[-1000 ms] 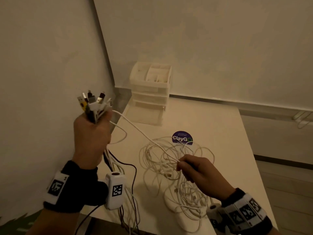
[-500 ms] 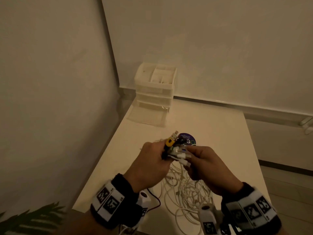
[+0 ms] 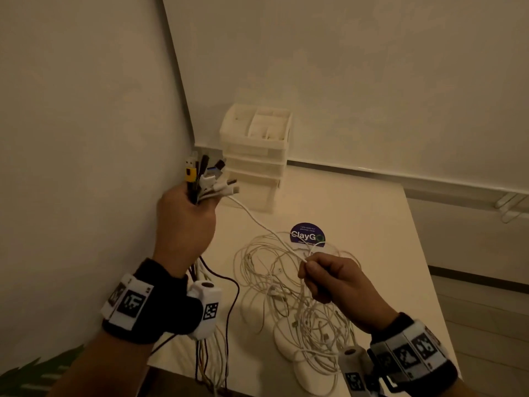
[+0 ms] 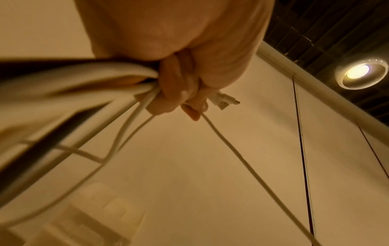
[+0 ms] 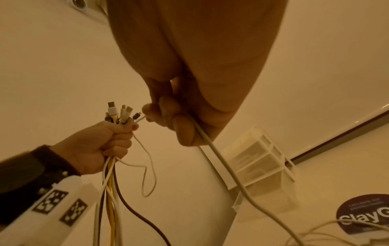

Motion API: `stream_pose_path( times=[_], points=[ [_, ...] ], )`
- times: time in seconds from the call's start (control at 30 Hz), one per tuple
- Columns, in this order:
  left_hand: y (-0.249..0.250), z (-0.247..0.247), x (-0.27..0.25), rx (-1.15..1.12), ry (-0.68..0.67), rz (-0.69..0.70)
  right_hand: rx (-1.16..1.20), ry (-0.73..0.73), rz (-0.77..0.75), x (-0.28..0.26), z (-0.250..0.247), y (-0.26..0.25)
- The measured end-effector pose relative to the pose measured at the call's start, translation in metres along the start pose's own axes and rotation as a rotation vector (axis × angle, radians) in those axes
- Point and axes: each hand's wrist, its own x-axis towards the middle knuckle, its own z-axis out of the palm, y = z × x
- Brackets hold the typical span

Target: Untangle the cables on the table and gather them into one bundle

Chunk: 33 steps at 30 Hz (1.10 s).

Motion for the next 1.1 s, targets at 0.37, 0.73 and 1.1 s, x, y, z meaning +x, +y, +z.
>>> stream_pose_path(
  times=[0.37, 0.73, 1.1],
  points=[
    [-0.007, 0.021, -0.039, 0.038, -0.482, 0.088, 0.015, -0.047, 0.003, 0.019, 0.012, -0.029],
    [0.009, 0.022, -0.025, 0.015, -0.249, 0.096, 0.041, -0.087, -0.087, 0.032, 0.015, -0.034],
    [0.007, -0.019, 0.014, -0.278, 0.119, -0.058, -0.108, -0.053, -0.003, 0.022, 0.016, 0.021]
  ],
)
